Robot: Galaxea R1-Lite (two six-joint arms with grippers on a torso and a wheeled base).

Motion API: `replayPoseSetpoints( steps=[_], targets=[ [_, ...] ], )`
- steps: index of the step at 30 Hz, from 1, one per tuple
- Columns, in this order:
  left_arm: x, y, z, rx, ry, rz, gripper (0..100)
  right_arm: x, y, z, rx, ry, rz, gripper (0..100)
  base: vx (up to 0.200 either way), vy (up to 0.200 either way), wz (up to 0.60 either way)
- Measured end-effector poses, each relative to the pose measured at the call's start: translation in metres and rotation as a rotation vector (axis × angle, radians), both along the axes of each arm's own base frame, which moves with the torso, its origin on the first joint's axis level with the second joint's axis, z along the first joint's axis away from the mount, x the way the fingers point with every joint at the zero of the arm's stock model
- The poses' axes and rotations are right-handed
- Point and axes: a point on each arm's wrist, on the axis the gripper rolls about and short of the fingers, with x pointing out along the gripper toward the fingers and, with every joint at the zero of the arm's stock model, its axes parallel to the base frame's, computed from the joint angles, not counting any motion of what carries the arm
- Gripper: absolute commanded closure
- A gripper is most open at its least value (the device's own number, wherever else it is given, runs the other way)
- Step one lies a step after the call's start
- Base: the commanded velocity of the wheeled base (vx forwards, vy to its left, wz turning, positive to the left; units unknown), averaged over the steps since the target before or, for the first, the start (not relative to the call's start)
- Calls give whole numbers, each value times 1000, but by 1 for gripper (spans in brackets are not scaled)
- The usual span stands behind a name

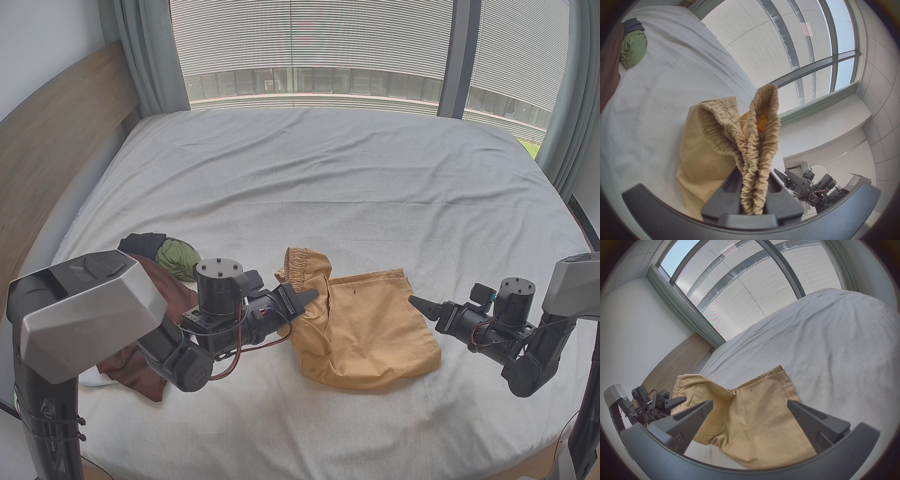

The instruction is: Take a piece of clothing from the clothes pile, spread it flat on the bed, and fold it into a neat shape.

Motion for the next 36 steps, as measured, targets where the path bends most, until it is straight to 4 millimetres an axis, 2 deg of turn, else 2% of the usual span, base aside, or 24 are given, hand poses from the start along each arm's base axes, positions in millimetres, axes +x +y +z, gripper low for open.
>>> replayPoseSetpoints(
  steps=[14,25,36],
  targets=[
    [18,-39,-2,9,10,-34,100,6,-12,4,6,-12,-29,0,0,0,0],
    [25,-69,-3,14,19,-79,100,12,-25,7,11,-27,-62,0,0,0,0],
    [23,-107,-5,29,47,-142,100,17,-35,9,16,-41,-85,0,0,0,0]
  ],
)
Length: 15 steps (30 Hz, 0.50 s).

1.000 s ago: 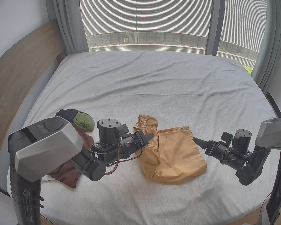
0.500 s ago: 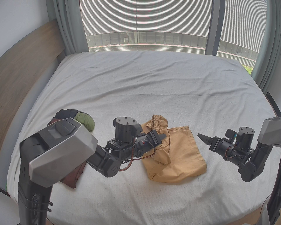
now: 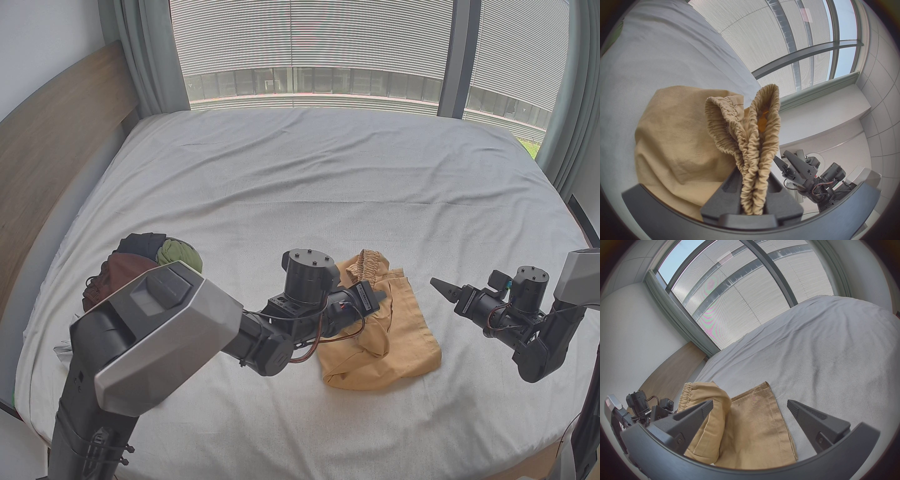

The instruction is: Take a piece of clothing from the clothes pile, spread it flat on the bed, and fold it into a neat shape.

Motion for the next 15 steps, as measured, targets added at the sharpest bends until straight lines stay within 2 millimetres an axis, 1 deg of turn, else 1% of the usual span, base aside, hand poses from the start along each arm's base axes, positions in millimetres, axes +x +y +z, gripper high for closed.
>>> replayPoseSetpoints(
  steps=[6,10,15],
  targets=[
    [-4,-16,-6,7,8,-28,100,1,-3,1,1,-3,-5,0,0,0,0],
    [-5,-21,-9,13,14,-37,100,1,-4,1,2,-5,-6,0,0,0,0],
    [-5,-23,-14,20,22,-39,100,2,-4,1,2,-4,-8,0,0,0,0]
  ],
)
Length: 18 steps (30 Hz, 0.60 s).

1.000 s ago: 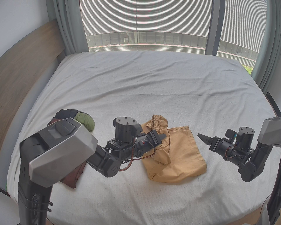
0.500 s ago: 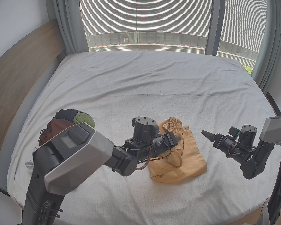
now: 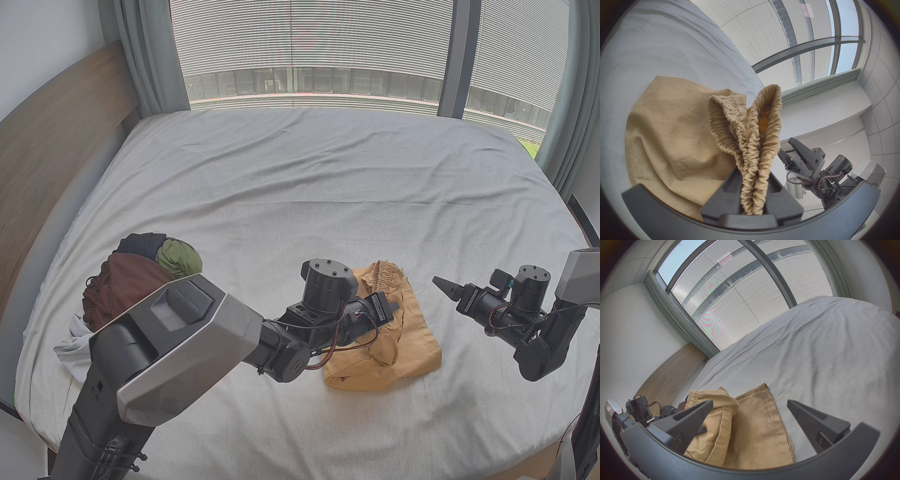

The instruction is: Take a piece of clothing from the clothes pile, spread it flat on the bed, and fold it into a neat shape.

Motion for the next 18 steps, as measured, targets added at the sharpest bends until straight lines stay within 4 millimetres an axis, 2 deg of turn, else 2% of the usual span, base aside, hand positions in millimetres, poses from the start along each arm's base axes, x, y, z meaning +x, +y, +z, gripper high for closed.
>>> replayPoseSetpoints(
  steps=[8,9,18],
  targets=[
    [1,-2,-3,4,5,-1,100,0,0,0,0,0,-1,0,0,0,0],
    [1,-2,-3,4,5,-1,0,0,0,0,0,-1,-1,0,0,0,0],
    [5,-4,1,-6,-24,33,0,0,0,0,-1,-1,-1,0,0,0,0]
  ],
)
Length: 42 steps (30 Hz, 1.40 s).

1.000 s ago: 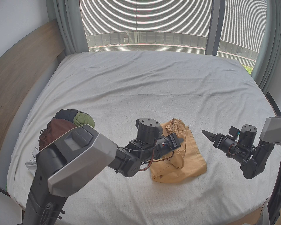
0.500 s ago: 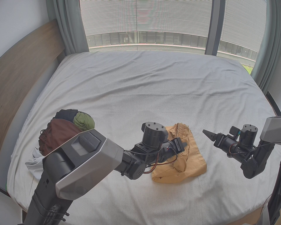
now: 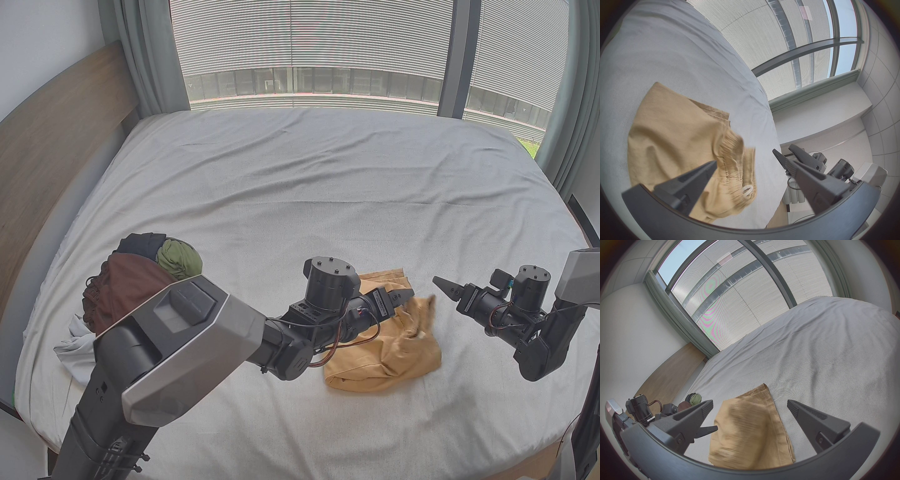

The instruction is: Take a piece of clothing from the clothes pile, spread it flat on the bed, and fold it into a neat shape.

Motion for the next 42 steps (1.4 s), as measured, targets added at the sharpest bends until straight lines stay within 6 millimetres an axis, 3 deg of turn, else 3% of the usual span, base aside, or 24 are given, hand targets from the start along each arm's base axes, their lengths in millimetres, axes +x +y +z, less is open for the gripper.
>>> replayPoseSetpoints(
  steps=[9,16,24,33,42],
  targets=[
    [4,8,-3,15,2,30,0,0,0,0,-1,1,1,0,0,0,0],
    [1,30,2,52,14,51,0,-1,1,-2,-1,8,4,0,0,0,0],
    [-9,79,21,126,-13,81,0,-3,3,-5,-3,28,12,0,0,0,0],
    [-30,147,50,143,-60,123,0,-3,5,-10,-6,53,18,0,0,0,0],
    [-61,208,57,175,-109,150,0,5,7,-22,-12,72,21,0,0,0,0]
  ],
)
